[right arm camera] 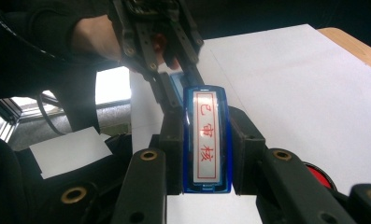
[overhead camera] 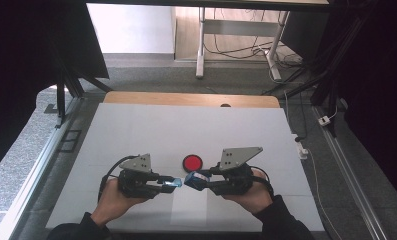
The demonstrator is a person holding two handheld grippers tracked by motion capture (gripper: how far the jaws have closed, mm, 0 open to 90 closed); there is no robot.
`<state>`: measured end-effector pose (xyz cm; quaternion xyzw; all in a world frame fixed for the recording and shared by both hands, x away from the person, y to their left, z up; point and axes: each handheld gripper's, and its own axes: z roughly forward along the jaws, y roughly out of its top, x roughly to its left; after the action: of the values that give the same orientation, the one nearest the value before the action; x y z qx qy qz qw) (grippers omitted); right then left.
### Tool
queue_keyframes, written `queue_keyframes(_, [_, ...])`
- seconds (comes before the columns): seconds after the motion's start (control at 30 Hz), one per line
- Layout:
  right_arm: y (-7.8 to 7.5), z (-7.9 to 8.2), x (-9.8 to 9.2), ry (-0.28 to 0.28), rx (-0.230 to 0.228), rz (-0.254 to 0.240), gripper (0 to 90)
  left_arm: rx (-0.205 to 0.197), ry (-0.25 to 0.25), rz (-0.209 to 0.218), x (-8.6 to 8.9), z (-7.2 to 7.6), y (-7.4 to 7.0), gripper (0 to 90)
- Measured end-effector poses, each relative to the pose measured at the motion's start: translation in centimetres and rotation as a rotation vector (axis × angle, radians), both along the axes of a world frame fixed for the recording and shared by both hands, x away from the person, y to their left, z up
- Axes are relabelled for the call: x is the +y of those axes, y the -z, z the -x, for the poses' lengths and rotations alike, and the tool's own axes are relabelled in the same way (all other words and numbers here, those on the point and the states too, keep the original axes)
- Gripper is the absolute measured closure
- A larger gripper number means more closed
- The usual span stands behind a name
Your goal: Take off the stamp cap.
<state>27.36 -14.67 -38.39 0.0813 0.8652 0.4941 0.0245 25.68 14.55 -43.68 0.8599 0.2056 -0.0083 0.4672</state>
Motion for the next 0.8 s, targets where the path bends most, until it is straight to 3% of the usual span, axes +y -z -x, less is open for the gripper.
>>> queue_keyframes(0.3, [0.0,-0.1,-0.1,0.008,-0.003,0.014,71.0,0.000,-0.050,-0.021,1.3,1.0,0.0,69.0])
queue_keyframes(0.8, [0.2,-0.2,0.0,0.018,0.005,0.008,71.0,-0.057,-0.198,-0.042,4.6,3.0,0.6,68.9])
